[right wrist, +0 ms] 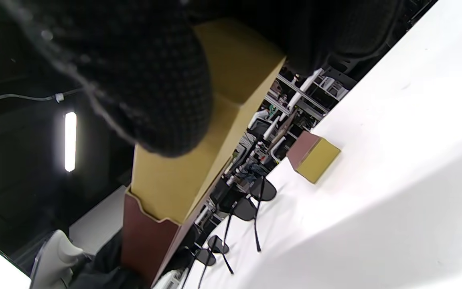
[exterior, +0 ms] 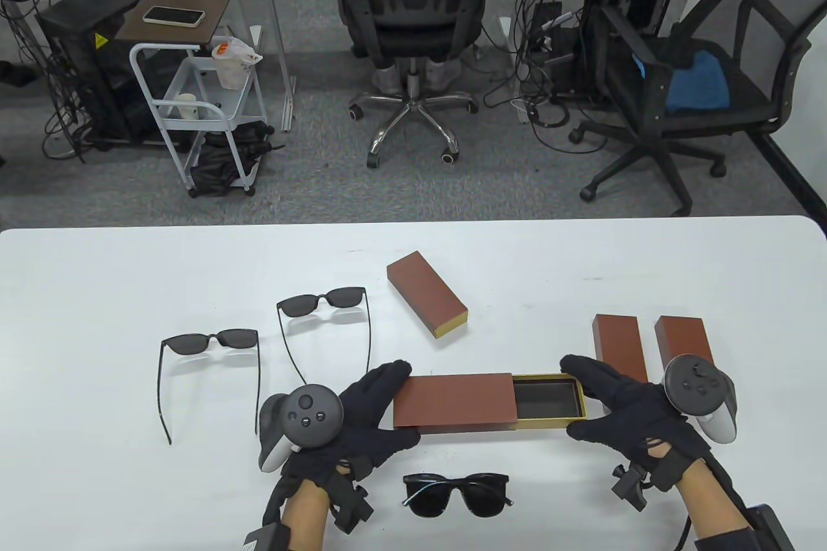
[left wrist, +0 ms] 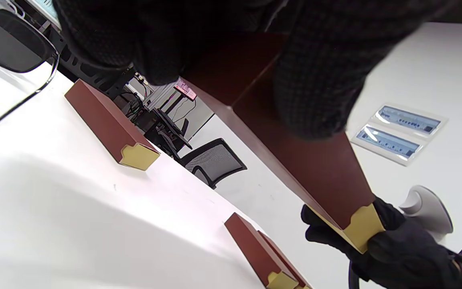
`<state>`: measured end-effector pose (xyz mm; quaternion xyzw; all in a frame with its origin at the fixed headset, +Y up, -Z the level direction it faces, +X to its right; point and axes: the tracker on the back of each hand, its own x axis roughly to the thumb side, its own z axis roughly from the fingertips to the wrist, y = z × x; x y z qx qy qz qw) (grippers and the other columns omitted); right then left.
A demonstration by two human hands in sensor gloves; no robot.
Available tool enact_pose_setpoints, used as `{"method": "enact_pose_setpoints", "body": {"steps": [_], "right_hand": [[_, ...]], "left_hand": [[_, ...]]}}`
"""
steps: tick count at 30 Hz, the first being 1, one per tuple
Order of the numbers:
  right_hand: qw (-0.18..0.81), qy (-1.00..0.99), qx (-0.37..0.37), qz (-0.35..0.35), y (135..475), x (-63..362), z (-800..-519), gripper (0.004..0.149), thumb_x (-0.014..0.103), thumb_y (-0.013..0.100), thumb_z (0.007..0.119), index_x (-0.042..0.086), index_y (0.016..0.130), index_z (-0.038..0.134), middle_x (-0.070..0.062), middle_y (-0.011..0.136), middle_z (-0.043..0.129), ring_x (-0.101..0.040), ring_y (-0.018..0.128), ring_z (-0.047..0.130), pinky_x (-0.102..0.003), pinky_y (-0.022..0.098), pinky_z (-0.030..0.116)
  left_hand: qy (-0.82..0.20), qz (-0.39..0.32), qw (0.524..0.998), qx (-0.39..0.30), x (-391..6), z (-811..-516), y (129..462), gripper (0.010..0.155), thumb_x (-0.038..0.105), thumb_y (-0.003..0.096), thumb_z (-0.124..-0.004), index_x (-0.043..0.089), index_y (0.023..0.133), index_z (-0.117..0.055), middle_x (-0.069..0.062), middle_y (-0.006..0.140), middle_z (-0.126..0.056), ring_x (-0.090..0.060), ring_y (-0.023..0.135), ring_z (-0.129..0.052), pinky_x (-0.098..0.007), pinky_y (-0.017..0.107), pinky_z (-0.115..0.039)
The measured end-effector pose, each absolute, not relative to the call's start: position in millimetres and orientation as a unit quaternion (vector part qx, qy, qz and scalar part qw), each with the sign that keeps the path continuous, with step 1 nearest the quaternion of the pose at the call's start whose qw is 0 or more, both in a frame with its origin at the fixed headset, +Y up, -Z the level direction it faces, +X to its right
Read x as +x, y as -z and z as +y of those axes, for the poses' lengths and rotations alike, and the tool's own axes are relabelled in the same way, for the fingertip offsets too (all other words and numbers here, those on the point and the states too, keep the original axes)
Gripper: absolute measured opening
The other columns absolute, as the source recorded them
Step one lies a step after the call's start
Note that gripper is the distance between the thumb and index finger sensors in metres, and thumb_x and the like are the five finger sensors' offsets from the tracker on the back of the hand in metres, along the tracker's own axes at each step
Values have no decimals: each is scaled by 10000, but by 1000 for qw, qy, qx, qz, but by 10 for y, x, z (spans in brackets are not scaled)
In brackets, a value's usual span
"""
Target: Slide to open storage boxes and store sunglasses
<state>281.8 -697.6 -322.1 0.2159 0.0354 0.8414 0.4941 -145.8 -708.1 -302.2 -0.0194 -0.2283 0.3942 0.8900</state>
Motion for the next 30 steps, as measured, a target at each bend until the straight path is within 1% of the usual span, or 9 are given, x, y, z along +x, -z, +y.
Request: {"method": "enact_pose_setpoints", "body": {"steps": [4,9,12,14,17,20,22,26,30], "right_hand": [[526,-822,216,19,3211,2842,-6937,794,312,259,1042,275,945,642,-107,1030,635,-409,881,736,-526,661,683],[561,-800,214,4,3199,2837,-6922,795,318,263,1039,271,947,638,-109,1030,632,-411,881,733,-524,660,683],[572,-793,210,-1,3189,2826,-6915,792,321,267,1036,270,948,637,-111,1030,631,-413,880,733,-523,659,685],[578,-789,208,-8,3184,2820,-6908,792,320,268,1036,268,949,634,-111,1030,629,-413,881,730,-524,658,684],[582,-787,207,-14,3177,2811,-6903,792,320,269,1034,266,950,632,-113,1031,627,-414,882,727,-523,659,682],[585,-784,207,-16,3174,2799,-6908,792,322,271,1032,266,951,629,-113,1032,624,-413,883,725,-521,660,681],[592,-779,206,-13,3170,2789,-6914,792,321,274,1031,268,952,626,-112,1032,624,-412,885,722,-522,660,678],[591,-779,208,-8,3160,2771,-6916,792,321,276,1029,267,954,623,-111,1035,619,-412,887,719,-521,662,676],[587,-782,209,-7,3152,2750,-6927,799,324,279,1026,272,959,611,-109,1037,613,-406,893,711,-520,667,667]], "left_hand": [[-478,-193,857,-6,-1459,-7103,3004,900,589,409,-926,291,1159,-527,-94,1187,-606,-369,1035,-730,-606,674,-703],[-575,-141,806,-21,-1424,-7146,2983,877,590,470,-861,282,1178,-445,-120,1202,-540,-381,1020,-721,-598,656,-703],[-616,-102,780,-47,-1405,-7196,2971,908,603,491,-832,256,1187,-364,-139,1202,-518,-376,1010,-728,-582,648,-714],[-656,-79,746,-83,-1388,-7252,2969,929,613,508,-810,230,1186,-305,-153,1197,-510,-379,1000,-733,-576,645,-717],[-711,-48,692,-114,-1366,-7335,2966,924,606,527,-788,195,1182,-282,-171,1173,-548,-373,964,-773,-562,629,-733],[-747,-70,641,-163,-1336,-7423,2991,914,614,552,-749,193,1182,-236,-173,1166,-561,-371,948,-787,-560,630,-730],[-753,-74,630,-177,-1322,-7447,2994,911,621,565,-723,194,1180,-204,-172,1159,-570,-365,938,-797,-554,631,-730],[-752,-76,629,-183,-1276,-7451,2983,873,618,583,-668,192,1180,-196,-150,1125,-641,-335,894,-844,-528,612,-756],[-772,-62,605,-184,-1249,-7468,2967,801,573,609,-604,188,1178,-193,-124,1028,-714,-270,753,-907,-469,537,-798]]}}
